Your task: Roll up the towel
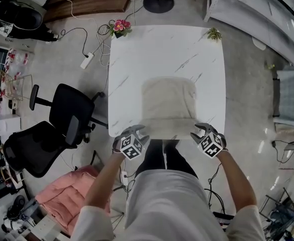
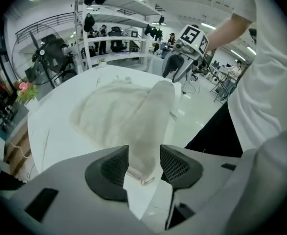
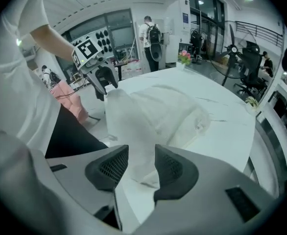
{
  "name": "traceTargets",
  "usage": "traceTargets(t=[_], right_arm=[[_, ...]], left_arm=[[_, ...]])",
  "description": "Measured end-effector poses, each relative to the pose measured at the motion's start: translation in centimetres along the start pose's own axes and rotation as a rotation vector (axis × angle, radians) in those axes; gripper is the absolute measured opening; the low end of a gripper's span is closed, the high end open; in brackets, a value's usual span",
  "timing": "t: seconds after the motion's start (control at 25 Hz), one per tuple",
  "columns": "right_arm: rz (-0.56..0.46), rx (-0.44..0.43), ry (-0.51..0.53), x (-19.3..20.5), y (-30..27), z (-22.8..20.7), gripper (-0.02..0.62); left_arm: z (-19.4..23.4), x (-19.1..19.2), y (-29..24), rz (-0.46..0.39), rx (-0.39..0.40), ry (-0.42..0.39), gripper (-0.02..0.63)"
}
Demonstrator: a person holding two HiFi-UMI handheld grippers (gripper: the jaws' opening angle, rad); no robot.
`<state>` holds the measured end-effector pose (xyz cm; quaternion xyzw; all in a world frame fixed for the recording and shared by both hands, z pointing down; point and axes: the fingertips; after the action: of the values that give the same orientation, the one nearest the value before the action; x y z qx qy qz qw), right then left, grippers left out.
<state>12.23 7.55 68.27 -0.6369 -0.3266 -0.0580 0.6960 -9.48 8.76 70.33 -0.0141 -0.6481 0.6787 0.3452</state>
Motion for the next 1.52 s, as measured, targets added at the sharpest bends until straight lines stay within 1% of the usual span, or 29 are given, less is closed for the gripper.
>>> traceTargets(t=[0.08, 0.16, 0.28, 0.4, 0.52, 0.68, 0.72, 0.8, 0.84, 0.92, 0.96, 1.12, 1.2, 1.44, 1.52], right_arm=[[0.013, -0.021, 0.040, 0.5, -0.5, 1.5, 0.184], [0.023, -0.028, 0.061, 0.9, -1.0, 2.4, 0.186], [0.042, -0.007, 0.097, 1.6, -1.7, 2.8, 0.193], [0.077, 0.012, 0.162, 2.6, -2.9, 3.0, 0.196], [0.100, 0.037, 0.213, 3.3, -3.9, 2.9, 0.198], [0.129, 0.107, 0.245, 3.8, -5.2, 1.6, 0.196], [0.135, 0.121, 0.250, 3.9, -5.4, 1.3, 0.190], [0.137, 0.131, 0.258, 3.9, -5.6, 1.0, 0.153], [0.134, 0.126, 0.259, 3.8, -5.5, 1.1, 0.131], [0.123, 0.096, 0.258, 3.7, -5.1, 1.6, 0.078], [0.119, 0.074, 0.258, 3.7, -4.8, 2.0, 0.071], [0.118, -0.027, 0.261, 4.0, -3.7, 3.9, 0.067], [0.122, -0.080, 0.246, 4.0, -3.2, 4.9, 0.067], [0.145, -0.261, 0.133, 4.3, -1.9, 7.7, 0.067], [0.155, -0.293, 0.102, 4.3, -1.7, 7.6, 0.069]], left_arm=[[-1.1, 0.9, -0.7, 0.018, -0.014, -0.037, 0.210], [-1.6, 1.1, -1.2, 0.014, -0.043, -0.049, 0.213], [-1.2, 1.1, -1.7, -0.002, -0.126, -0.082, 0.221], [-0.5, 2.1, -2.9, 0.026, -0.183, -0.128, 0.215], [-0.1, 2.9, -4.0, 0.048, -0.187, -0.134, 0.195], [0.3, 3.0, -4.7, 0.039, -0.175, -0.114, 0.158], [0.4, 2.9, -4.7, 0.036, -0.172, -0.109, 0.147], [0.6, 2.8, -4.5, 0.032, -0.165, -0.103, 0.117], [0.5, 2.8, -4.4, 0.032, -0.159, -0.105, 0.098], [0.2, 3.1, -3.9, 0.034, -0.136, -0.104, 0.085], [-0.1, 3.3, -3.6, 0.038, -0.118, -0.103, 0.083], [-1.9, 4.1, -2.8, 0.068, -0.032, -0.113, 0.080], [-2.8, 4.5, -2.4, 0.086, 0.011, -0.115, 0.080], [-5.4, 5.4, -0.7, 0.145, 0.166, -0.088, 0.080], [-5.5, 5.1, -0.2, 0.159, 0.208, -0.071, 0.080]])
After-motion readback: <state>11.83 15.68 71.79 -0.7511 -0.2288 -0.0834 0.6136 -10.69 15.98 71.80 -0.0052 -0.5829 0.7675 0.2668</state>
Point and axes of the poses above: the fingertips, and each gripper's own axes: y backward along the fingers, z to its left, x out of its underside, and after that the axes turned 7 degrees about y, right-handed
